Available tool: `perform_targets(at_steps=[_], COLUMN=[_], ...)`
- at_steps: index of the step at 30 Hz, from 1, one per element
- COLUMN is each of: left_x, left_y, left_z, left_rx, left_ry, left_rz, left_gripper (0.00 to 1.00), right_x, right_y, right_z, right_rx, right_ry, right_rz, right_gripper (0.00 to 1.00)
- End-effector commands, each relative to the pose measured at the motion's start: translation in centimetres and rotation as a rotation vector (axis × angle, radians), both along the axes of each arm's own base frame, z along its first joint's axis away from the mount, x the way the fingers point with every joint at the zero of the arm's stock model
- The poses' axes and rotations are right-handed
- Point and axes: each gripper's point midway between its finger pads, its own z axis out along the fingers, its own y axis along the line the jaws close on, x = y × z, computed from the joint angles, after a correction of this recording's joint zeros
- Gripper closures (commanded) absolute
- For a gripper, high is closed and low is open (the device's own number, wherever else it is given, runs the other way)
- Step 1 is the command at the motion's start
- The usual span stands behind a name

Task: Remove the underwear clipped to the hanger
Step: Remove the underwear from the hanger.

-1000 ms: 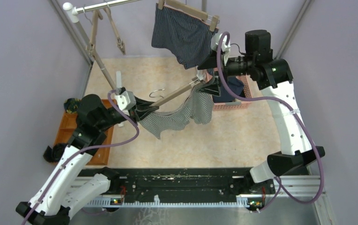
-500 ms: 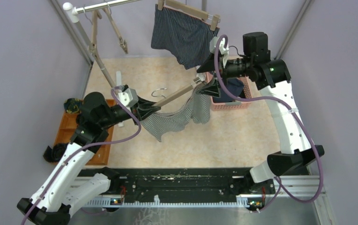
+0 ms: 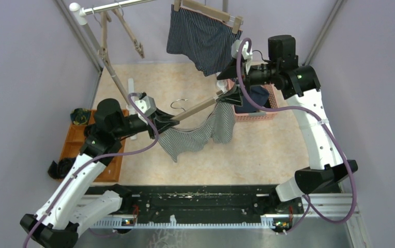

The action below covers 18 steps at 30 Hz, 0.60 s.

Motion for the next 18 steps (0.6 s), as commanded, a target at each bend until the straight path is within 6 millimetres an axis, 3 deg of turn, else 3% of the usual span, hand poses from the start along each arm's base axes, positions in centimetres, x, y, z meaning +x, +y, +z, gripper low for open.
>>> perform_targets(at_steps=[1, 11, 18], left_x=[-0.51, -0.13, 0.09], left_y=[0.14, 0.16, 0.15], left_z=[3.16, 3.62, 3.40], left_rx=[-0.045, -0.047, -0.043], left_ry=[-0.073, -0.075, -0.066], left_rz=[-0.013, 0.000, 0.008], left_gripper=[1.00, 1.00, 1.00], right_x=[-0.15, -0.24, -0.09], right_y=[0.02, -0.03, 0.02], right_z=[1.11, 0.87, 0.80], right_rx=[0.026, 0.023, 0.025], right_ry=[-0.050, -0.051, -0.046], right_rz=[0.013, 0.013, 0.010], right_gripper=[0.17, 0.24, 0.40])
